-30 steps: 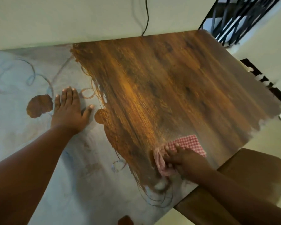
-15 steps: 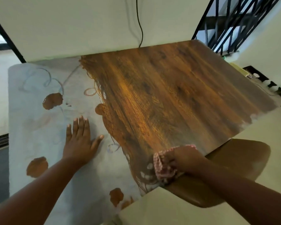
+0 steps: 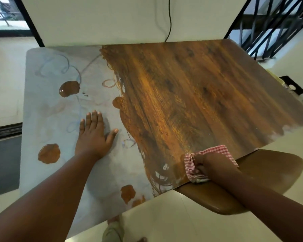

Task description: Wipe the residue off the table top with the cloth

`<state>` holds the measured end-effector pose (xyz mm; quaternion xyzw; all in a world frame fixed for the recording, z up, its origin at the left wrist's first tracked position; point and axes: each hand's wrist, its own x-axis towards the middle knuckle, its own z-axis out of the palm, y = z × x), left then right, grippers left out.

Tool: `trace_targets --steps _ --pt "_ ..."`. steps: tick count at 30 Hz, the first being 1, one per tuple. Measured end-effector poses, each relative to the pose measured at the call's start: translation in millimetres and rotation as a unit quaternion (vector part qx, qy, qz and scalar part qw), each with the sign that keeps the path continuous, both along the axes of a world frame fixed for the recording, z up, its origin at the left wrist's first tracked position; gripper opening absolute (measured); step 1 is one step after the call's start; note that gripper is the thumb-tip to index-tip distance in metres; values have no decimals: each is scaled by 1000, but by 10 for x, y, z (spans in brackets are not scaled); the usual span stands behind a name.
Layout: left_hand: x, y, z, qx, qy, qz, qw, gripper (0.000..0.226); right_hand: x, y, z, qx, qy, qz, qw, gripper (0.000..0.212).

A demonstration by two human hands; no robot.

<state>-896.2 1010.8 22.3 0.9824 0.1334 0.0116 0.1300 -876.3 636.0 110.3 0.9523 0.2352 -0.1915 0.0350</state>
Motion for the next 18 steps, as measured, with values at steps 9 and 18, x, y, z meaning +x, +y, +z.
trace_targets --steps 9,18 --pt "33 -4 31 -5 24 -7 1000 87 -343 380 -168 87 103 138 981 27" --pt "45 5 11 6 37 -7 999 85 79 186 -129 49 36 -31 998 40"
